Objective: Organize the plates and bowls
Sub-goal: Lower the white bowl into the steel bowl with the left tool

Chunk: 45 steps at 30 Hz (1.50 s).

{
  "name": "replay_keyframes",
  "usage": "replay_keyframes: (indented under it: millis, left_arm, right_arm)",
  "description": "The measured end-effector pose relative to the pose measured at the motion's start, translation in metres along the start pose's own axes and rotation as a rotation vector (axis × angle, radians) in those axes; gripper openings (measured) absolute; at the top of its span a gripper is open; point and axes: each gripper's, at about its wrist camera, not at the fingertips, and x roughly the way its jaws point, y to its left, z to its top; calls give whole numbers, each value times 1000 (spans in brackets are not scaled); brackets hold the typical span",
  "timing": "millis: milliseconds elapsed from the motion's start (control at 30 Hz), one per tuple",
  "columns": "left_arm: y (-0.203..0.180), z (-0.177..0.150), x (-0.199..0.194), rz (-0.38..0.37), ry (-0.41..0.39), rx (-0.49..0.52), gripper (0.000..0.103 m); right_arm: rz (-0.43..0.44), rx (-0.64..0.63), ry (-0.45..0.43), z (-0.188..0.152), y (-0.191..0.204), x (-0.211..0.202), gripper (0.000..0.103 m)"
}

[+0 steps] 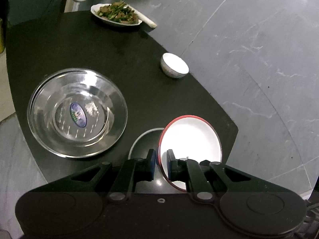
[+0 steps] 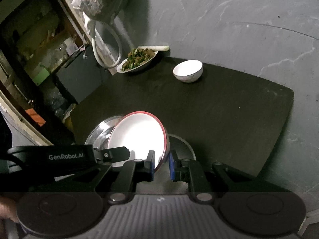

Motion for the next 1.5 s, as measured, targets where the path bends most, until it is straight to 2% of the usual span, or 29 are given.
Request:
replay_keyframes:
  millis: [500, 1133, 1500]
  left_arm:
    - [6, -5, 21, 22, 66, -39, 12]
    - [2, -10, 34, 106, 123, -26, 12]
    - [-3, -11, 33, 126, 118, -27, 15]
  right_arm:
    - [2, -24, 140, 2, -12, 17, 16]
    - [36, -42, 227, 6, -22, 33, 16]
    - [58, -33, 247, 4, -26, 36, 17]
